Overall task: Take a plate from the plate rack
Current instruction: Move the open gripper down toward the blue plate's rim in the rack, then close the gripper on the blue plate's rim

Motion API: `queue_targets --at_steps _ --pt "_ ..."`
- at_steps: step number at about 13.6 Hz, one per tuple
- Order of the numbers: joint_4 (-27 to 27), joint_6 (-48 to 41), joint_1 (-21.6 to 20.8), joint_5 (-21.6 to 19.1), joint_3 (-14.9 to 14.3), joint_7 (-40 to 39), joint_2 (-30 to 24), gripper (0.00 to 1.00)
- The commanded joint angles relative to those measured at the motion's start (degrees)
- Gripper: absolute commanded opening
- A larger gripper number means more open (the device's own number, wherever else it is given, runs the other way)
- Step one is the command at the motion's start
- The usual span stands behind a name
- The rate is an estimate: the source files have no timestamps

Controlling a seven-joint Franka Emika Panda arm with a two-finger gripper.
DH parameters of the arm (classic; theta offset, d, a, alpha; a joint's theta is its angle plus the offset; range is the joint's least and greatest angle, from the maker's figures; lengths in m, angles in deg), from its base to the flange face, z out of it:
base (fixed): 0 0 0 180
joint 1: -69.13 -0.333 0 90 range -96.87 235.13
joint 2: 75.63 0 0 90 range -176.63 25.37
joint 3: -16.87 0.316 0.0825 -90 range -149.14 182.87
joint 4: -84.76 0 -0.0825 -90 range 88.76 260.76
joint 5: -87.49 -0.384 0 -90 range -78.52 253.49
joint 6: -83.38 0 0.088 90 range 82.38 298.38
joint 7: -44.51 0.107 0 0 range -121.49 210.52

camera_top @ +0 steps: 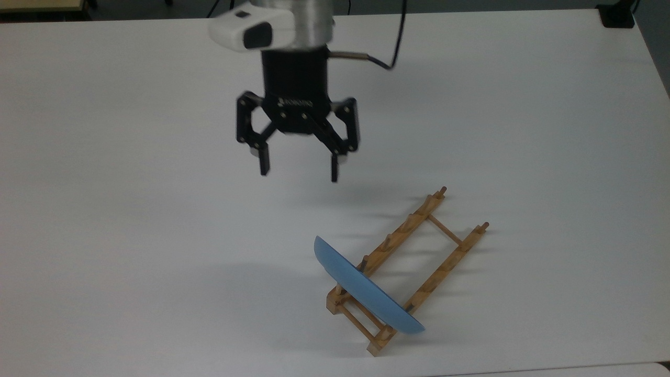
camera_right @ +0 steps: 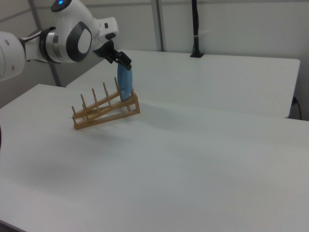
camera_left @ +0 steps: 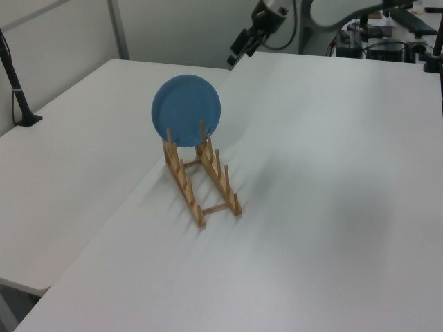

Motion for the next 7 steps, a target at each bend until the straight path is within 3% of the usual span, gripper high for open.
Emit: queue_targets --at_steps 1,5,7 --pt "-4.3 6.4 -3.4 8.3 -0.9 10.4 6.2 1.00" --pt "-9.4 10.4 -4.3 26.4 -1.1 24.9 13.3 1.00" --pt "-10.0 11.8 -4.3 30.4 -1.1 28.8 14.4 0.99"
